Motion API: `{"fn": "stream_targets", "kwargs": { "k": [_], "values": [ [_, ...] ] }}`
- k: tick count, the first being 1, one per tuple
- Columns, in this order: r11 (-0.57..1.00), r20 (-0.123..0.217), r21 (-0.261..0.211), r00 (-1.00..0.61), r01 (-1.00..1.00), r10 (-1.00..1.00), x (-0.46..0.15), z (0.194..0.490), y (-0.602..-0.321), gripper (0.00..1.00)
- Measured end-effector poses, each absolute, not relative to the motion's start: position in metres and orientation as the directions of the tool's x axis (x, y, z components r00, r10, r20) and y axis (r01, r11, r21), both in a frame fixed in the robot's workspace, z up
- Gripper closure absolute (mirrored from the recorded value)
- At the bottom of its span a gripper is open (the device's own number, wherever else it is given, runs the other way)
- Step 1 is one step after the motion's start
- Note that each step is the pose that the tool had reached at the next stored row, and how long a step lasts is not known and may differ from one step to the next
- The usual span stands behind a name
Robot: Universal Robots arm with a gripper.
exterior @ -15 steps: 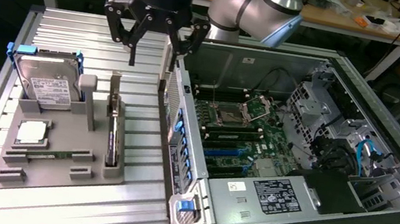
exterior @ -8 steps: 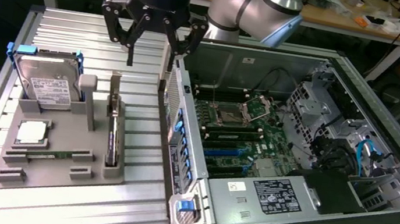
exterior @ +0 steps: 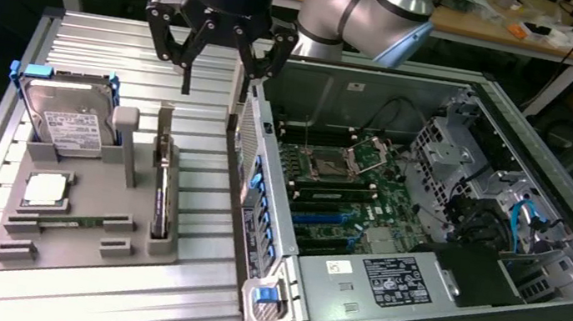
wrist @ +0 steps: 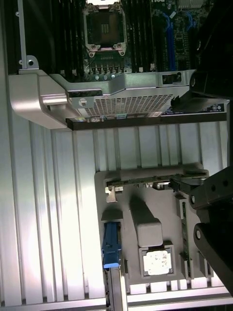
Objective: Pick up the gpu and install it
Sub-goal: 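Pick up the gpu and move the gpu toward the slot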
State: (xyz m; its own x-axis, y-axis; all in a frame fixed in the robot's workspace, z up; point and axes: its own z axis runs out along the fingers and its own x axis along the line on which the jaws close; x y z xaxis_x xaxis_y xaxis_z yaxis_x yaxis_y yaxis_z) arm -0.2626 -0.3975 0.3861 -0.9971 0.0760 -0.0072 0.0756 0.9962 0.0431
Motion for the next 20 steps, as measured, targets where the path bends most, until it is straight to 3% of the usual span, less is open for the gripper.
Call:
{"fn": "stream_targets", "kwargs": {
  "k": [20],
  "values": [
    [0.996,-0.007,0.043,-0.997,0.076,0.076,-0.266,0.351,-0.398,0.34]
  ]
}}
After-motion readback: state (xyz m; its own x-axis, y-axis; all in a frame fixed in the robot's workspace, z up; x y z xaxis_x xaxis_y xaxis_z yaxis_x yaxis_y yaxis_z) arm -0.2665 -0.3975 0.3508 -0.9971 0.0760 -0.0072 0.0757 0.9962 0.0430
